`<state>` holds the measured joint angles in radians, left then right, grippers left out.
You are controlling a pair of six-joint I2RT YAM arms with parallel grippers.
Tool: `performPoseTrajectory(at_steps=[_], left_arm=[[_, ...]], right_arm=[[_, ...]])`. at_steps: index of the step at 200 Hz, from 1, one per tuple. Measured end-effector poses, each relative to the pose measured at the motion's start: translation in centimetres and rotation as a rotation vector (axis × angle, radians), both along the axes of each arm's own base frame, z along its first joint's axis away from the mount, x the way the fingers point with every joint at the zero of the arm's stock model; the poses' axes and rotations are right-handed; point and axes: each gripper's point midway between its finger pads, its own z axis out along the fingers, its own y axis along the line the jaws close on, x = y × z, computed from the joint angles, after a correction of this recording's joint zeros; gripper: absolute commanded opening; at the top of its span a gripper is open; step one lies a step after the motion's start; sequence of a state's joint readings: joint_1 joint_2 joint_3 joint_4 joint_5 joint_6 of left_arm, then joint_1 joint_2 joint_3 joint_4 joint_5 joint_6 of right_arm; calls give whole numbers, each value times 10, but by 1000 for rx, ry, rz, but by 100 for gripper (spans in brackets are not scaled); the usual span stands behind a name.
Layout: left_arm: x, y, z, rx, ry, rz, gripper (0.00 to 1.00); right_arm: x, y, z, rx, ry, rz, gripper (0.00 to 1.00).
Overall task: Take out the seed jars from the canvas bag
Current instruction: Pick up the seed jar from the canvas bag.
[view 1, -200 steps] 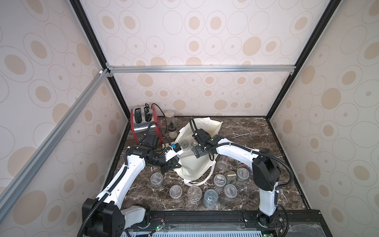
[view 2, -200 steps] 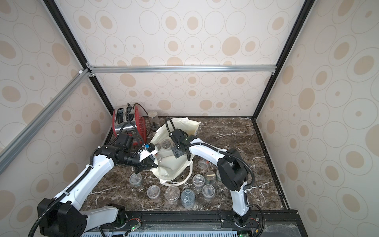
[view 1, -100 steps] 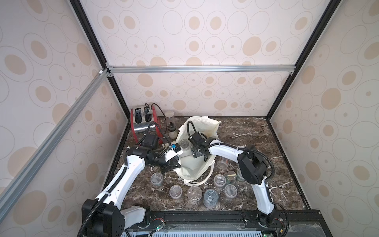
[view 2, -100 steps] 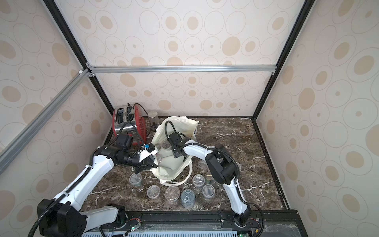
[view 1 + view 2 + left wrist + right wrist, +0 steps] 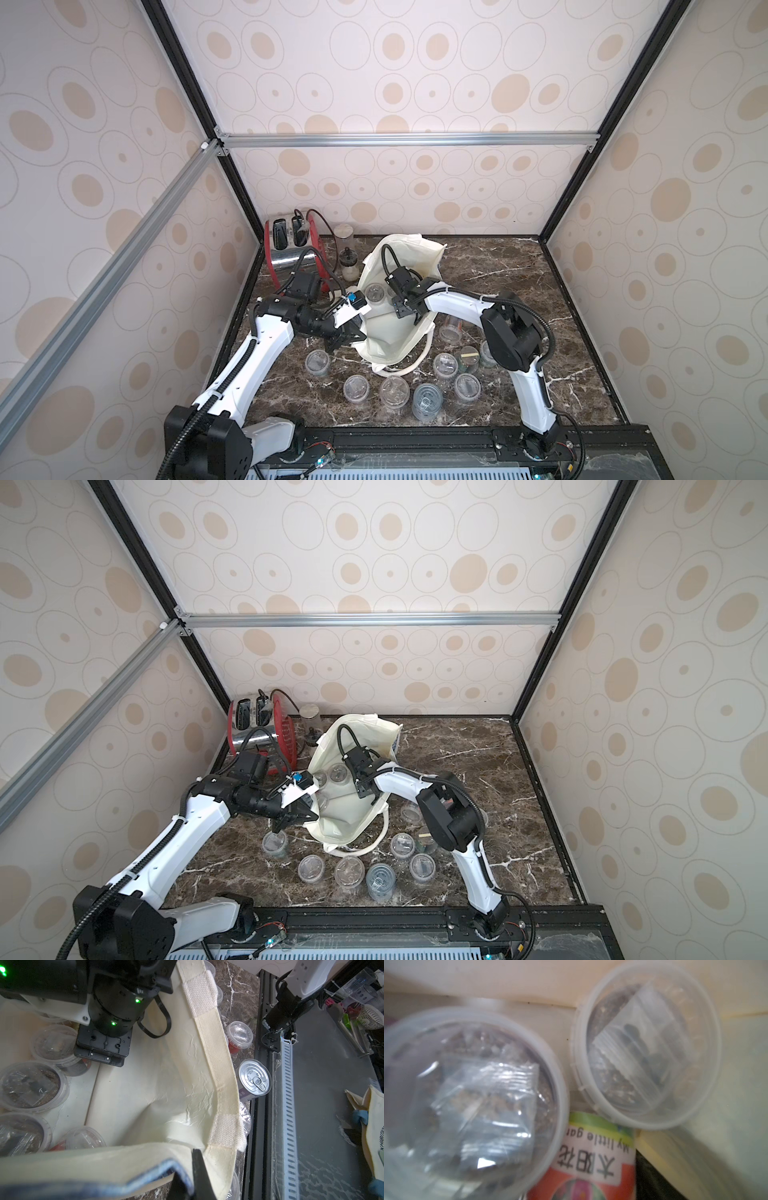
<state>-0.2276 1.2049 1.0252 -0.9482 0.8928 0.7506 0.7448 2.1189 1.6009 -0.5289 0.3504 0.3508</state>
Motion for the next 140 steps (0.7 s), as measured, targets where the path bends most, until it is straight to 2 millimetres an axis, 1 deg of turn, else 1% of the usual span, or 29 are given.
performPoseTrajectory(at_steps=[19,49,69,80,94,120,140], left_arm=[[-1,0,0,1,4,-1,0],[-1,0,0,2,3,0,0],[-1,0,0,2,3,0,0],[-1,0,0,2,3,0,0],[0,1,0,5,3,1,0],[0,1,1,5,-1,3,0],[3,1,0,12,-1,14,0]], right_arm=[[-9,1,20,41,9,17,74],[-19,7,66,145,-7,44,73],[-29,10,88,209,0,59,72],[-35,11,95,235,16,63,72],[-45,12,98,260,55,71,72],[-71,16,102,311,170,112,72],[-94,18,118,364,240,151,73]])
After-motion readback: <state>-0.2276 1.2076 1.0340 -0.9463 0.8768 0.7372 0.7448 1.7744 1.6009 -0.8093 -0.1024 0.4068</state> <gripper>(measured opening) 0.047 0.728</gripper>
